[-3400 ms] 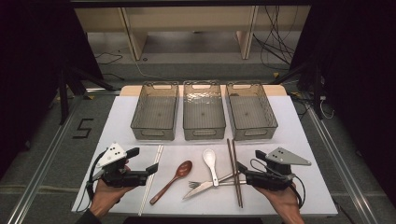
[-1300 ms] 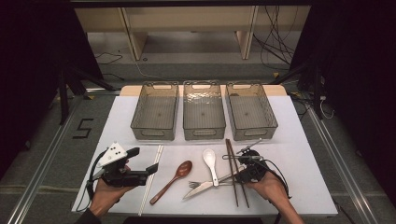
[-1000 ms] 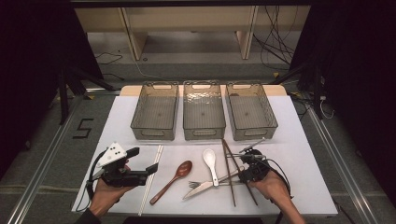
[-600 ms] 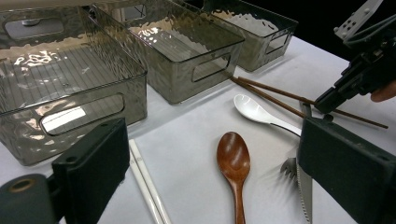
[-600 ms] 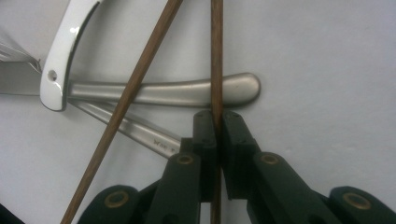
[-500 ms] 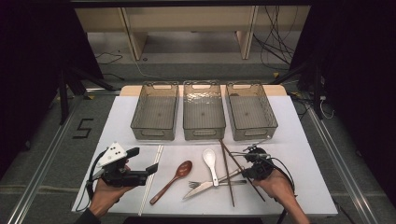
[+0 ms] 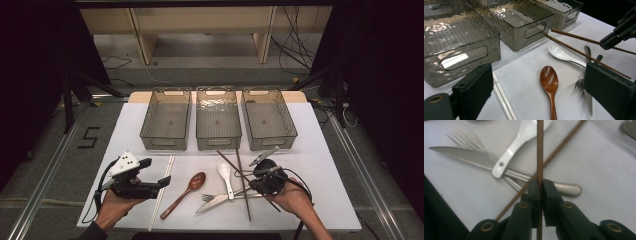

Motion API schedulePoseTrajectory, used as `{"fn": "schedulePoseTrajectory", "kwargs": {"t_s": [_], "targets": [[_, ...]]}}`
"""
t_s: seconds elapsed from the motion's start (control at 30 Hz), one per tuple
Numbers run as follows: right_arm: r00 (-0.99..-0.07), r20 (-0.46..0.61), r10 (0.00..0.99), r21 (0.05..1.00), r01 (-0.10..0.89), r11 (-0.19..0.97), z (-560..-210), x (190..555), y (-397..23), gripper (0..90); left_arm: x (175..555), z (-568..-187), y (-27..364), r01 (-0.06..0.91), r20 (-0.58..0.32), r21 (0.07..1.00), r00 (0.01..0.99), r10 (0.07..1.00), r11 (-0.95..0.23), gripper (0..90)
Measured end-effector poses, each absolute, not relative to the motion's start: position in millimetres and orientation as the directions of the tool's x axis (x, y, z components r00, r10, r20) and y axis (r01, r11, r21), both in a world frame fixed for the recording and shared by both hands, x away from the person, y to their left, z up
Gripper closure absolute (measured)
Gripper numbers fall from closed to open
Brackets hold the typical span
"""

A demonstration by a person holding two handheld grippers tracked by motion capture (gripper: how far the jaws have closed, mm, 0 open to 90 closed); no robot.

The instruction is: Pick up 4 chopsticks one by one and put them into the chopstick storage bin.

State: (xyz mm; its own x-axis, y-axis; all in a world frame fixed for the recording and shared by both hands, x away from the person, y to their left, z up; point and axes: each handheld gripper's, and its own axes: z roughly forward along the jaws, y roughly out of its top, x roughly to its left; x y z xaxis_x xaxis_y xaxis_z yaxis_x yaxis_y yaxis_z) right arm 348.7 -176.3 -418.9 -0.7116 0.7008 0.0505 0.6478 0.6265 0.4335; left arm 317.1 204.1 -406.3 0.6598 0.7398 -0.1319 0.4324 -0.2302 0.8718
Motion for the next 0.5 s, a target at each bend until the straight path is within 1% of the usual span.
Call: {"fn": "schedulePoseTrajectory", "kwargs": {"t_s": [0.17,0.2,0.33,0.37,0.43,0.47,0.5], "targets": [[-0.795,0.0,0.606,0.435,0.546,0.716,-413,339,-159,86.2,323,-406,200,0.451,-0.136,0.851,0.683,0.718,-0.268,8.6],[-0.795,0.0,0.606,0.435,0.546,0.716,-413,339,-159,86.2,324,-406,198,0.452,-0.133,0.848,0.687,0.715,-0.277,8.6],[-0.835,-0.039,0.549,0.426,0.483,0.765,-410,336,-150,86.2,329,-403,193,0.451,-0.11,0.83,0.708,0.697,-0.328,8.7],[-0.852,-0.058,0.52,0.417,0.453,0.788,-409,334,-146,86.2,330,-402,191,0.45,-0.105,0.827,0.713,0.693,-0.338,8.7],[-0.857,-0.063,0.511,0.416,0.442,0.794,-408,334,-144,86.2,332,-400,186,0.446,-0.093,0.818,0.726,0.682,-0.362,8.8],[-0.874,-0.087,0.478,0.414,0.404,0.816,-406,333,-140,86.2,333,-399,183,0.442,-0.085,0.812,0.735,0.673,-0.381,10.2],[-0.88,-0.094,0.465,0.411,0.391,0.824,-406,332,-138,86.1,334,-398,180,0.435,-0.076,0.808,0.745,0.663,-0.396,11.3]]}}
